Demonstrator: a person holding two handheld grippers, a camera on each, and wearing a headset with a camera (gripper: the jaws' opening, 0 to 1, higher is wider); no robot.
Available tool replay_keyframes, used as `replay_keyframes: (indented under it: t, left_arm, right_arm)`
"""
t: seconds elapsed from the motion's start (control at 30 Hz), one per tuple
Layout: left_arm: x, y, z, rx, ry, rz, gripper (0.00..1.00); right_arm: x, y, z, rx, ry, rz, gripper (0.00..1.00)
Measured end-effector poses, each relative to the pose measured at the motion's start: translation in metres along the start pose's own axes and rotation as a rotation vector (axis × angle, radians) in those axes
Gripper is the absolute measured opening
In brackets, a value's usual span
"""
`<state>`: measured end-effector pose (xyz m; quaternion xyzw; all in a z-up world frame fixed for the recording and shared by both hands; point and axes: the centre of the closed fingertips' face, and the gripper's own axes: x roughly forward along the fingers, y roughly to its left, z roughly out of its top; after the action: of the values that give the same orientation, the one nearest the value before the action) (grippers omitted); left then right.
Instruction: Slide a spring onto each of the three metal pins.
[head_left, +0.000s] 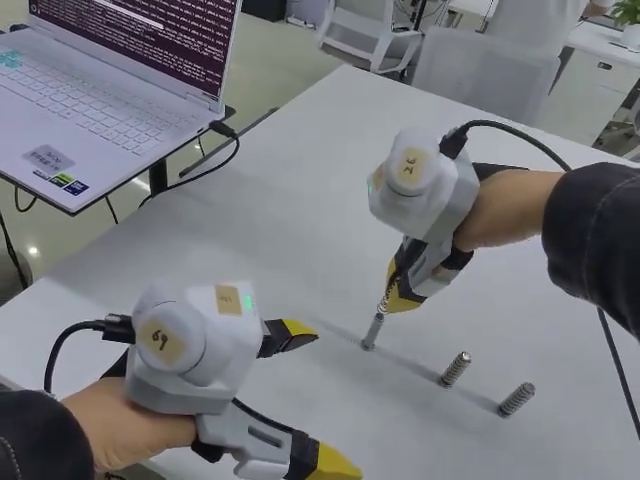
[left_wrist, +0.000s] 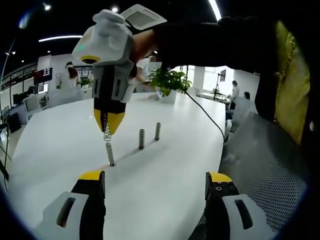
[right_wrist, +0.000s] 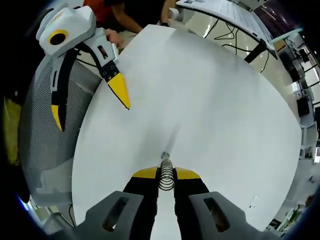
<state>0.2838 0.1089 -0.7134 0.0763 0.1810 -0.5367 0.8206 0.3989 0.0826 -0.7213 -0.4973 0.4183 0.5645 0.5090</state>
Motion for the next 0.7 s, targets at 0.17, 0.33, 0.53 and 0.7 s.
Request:
replay_keyframes:
  t: [0.17,0.33,0.53,0.7]
  left_arm:
    - [0.000,0.001,-0.002,0.040,0.017,0.010,0.79]
    - [-0.001,0.004,-0.002,0.076,0.030,0.021,0.80]
    - [-0.002,0.009,-0.001,0.108,0.037,0.039,0.79]
    - [-0.004,0.013,-0.002,0.158,0.061,0.057,0.79]
  right_arm:
    - [0.004,0.000,0.000,-0.005,0.007,0.009,0.08]
    - [0.007,-0.002,-0.002,-0.006,0.014,0.018,0.08]
    - [0.010,0.000,-0.002,-0.009,0.018,0.018,0.08]
    - [0.011,0.000,-0.002,-0.012,0.019,0.019,0.08]
